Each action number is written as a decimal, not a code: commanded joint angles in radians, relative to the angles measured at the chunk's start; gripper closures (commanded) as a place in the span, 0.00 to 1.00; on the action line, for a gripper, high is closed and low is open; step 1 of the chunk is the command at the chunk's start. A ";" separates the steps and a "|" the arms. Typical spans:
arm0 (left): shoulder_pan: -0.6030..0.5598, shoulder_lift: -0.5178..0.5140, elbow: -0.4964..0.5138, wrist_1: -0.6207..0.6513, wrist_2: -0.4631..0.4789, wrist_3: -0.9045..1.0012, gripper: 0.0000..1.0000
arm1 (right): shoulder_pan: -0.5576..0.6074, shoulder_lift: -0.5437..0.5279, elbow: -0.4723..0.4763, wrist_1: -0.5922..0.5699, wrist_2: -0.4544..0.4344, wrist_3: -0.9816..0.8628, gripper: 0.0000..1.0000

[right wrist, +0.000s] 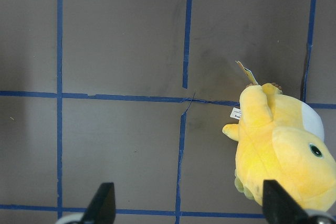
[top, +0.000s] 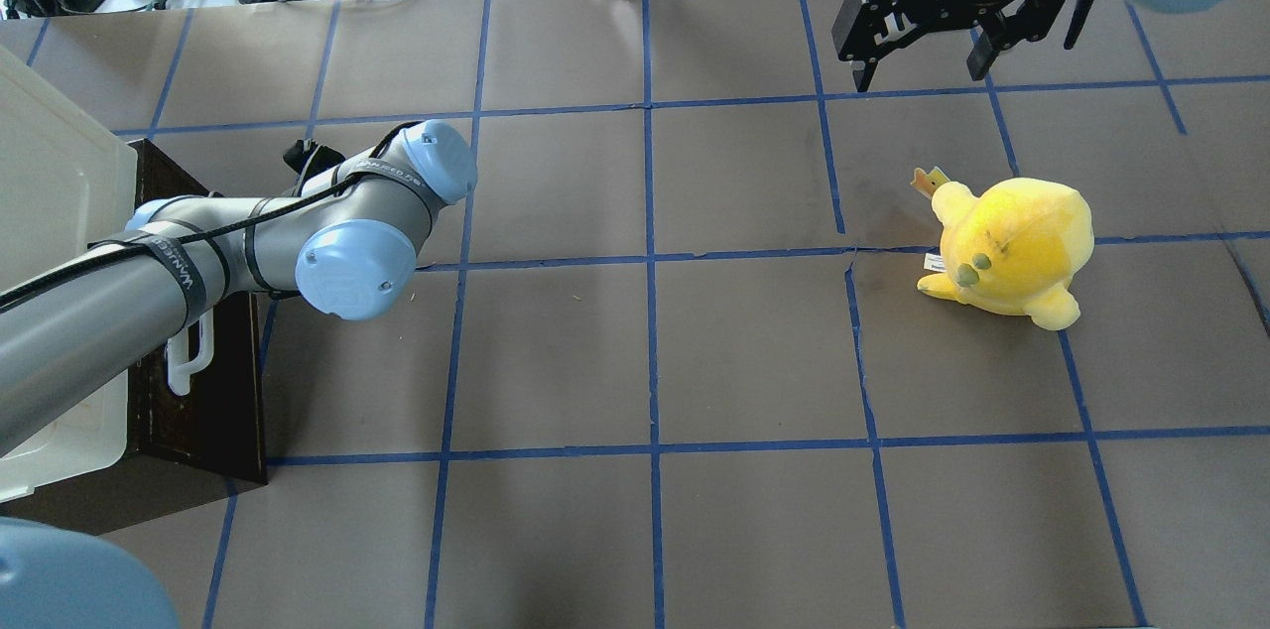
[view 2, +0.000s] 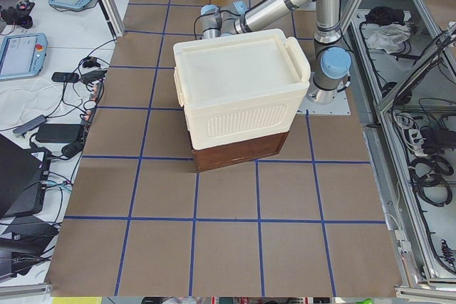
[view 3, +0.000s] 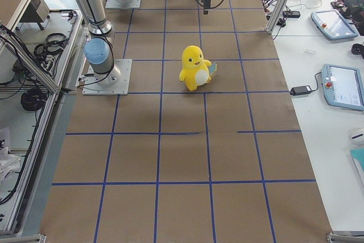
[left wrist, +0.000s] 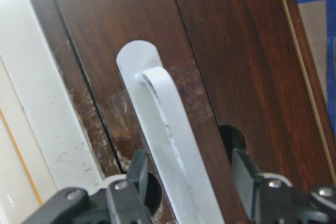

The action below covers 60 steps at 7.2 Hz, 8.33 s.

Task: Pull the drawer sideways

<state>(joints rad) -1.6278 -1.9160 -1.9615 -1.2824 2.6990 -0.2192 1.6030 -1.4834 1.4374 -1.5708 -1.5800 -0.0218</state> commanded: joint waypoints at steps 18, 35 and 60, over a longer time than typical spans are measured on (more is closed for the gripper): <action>0.022 -0.006 0.004 0.000 -0.005 0.006 0.67 | 0.000 0.000 0.000 0.000 0.000 0.000 0.00; -0.136 -0.006 0.067 -0.003 -0.091 0.015 0.69 | 0.000 0.000 0.000 0.000 0.000 0.000 0.00; 0.074 0.437 0.380 -0.298 -1.090 0.257 0.00 | 0.000 0.000 0.000 0.000 0.000 0.000 0.00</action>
<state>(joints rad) -1.5975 -1.4992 -1.5793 -1.5544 1.6082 -0.0327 1.6030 -1.4834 1.4374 -1.5708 -1.5800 -0.0215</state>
